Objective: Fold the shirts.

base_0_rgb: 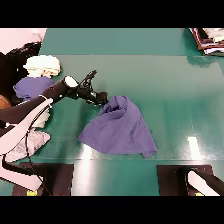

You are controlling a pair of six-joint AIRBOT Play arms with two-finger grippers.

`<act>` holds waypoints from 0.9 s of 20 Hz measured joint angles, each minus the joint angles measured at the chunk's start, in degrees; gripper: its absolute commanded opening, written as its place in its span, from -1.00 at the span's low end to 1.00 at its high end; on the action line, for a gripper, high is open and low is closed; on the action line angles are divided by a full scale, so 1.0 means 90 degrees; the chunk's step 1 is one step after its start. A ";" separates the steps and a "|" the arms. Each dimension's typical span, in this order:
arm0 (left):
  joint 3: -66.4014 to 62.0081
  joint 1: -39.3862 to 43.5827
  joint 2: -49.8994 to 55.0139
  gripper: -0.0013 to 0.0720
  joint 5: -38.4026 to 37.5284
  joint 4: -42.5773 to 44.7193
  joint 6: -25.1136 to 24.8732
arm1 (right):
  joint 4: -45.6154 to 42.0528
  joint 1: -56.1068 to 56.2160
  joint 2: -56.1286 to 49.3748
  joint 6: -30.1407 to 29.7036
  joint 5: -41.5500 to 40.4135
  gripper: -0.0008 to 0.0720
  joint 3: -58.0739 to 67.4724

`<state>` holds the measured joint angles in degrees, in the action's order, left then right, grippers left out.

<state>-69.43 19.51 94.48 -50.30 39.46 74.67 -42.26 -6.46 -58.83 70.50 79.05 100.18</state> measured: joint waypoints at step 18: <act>-0.1304 -0.1370 -0.1472 -0.88 -0.0981 0.1192 -0.0005 | -0.1462 0.1554 -0.1154 0.0709 -0.1637 0.57 -0.5661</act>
<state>-81.17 7.18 81.23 -59.13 50.19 74.63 -55.42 7.53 -69.21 76.88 64.31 49.23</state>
